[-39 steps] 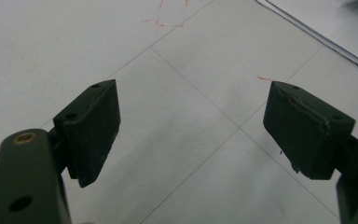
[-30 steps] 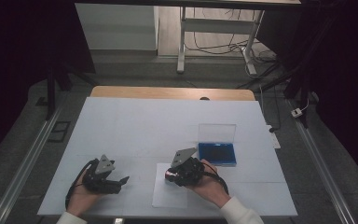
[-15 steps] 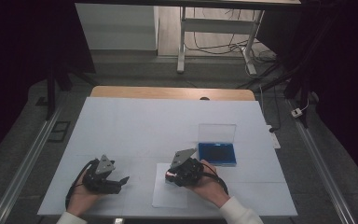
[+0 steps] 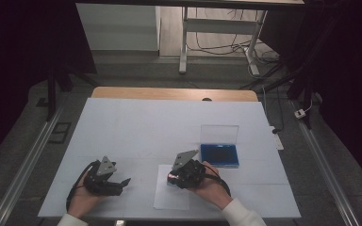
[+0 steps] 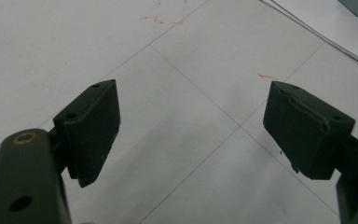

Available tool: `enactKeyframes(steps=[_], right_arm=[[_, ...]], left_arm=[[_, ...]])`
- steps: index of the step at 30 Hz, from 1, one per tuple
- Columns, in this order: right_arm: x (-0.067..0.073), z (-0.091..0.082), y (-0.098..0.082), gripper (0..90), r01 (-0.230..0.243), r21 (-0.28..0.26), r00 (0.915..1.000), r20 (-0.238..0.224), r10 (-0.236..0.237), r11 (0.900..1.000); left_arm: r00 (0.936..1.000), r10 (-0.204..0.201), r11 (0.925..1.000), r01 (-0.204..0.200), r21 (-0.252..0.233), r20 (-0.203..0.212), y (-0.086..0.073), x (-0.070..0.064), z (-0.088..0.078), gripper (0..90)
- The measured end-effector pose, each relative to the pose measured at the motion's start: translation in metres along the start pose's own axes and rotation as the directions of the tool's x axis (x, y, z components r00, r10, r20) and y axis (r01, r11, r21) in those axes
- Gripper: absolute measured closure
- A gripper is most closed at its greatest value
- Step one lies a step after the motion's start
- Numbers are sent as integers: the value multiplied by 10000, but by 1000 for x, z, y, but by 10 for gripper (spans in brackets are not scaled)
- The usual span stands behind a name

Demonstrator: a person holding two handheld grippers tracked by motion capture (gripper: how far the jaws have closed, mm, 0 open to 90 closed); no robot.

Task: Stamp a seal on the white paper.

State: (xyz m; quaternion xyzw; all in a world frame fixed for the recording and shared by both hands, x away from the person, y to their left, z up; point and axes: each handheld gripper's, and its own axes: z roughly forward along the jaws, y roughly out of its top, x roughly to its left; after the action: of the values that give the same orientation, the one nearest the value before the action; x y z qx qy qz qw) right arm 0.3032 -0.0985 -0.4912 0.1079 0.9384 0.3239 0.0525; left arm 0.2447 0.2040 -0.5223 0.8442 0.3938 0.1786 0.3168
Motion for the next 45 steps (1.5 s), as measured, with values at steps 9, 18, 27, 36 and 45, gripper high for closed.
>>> enactKeyframes(steps=[9, 18, 27, 36, 45], right_arm=[[1, 0, 1, 702, -29, 139, 10000, 62, 29, 9999], [3, 3, 2, 705, 76, 438, 9998, 173, -84, 9990], [1, 5, 0, 708, 66, 386, 10000, 48, -68, 9992], [0, 5, -2, 709, 61, 275, 10000, -44, -60, 9996], [-1, 5, -3, 708, 70, 192, 9999, -75, -69, 9998]], left_arm=[[10000, -14, 10000, 14, 18, -27, 0, 0, 0, 191], [10000, -30, 10000, 30, 6, 5, -1, 0, 0, 191], [10000, -6, 10000, 6, 30, -28, -1, -1, -1, 191], [10000, -33, 10000, 33, 15, -8, -1, -1, -1, 191], [10000, -39, 10000, 39, 12, -8, 0, -1, -1, 191]])
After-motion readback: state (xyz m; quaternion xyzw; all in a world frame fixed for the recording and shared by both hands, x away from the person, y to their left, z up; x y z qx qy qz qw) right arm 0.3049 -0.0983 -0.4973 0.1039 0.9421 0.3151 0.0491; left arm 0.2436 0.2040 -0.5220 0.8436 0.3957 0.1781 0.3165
